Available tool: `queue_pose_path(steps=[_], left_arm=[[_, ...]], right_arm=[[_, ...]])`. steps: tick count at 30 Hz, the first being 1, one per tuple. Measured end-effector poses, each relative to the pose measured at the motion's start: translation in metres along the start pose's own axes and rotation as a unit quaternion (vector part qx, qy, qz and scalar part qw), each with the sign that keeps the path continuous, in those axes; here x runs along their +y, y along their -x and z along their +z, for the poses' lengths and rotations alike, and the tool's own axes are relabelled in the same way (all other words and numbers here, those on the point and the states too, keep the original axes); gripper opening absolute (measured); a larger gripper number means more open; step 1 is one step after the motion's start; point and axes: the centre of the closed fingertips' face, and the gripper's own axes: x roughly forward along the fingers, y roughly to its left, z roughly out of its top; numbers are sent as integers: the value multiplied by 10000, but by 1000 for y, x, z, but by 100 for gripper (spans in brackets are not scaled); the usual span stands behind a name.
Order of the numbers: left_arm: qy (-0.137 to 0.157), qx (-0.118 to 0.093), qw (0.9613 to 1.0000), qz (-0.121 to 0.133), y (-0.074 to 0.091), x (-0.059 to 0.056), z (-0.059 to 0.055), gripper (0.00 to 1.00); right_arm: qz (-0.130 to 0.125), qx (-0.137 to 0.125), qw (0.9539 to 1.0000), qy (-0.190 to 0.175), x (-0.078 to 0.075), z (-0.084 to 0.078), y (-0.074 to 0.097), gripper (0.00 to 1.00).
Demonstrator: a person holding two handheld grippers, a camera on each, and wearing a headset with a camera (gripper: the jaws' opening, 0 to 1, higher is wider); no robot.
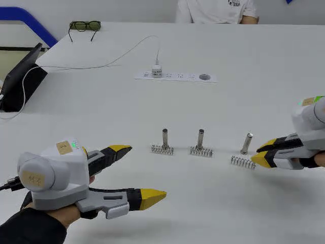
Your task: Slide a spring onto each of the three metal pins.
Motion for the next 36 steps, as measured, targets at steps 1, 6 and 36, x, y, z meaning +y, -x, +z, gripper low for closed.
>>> queue_pose_path(steps=[1,6,36], left_arm=[[0,3,10000,0,0,0,0,81],[9,25,10000,-1,0,-1,-1,81],[-292,308,9978,-504,-18,-20,-1,78]], right_arm=[[25,39,10000,35,1,-2,-1,16],[147,201,9991,354,5,-6,-8,16],[589,762,9914,885,12,-12,-15,12]])
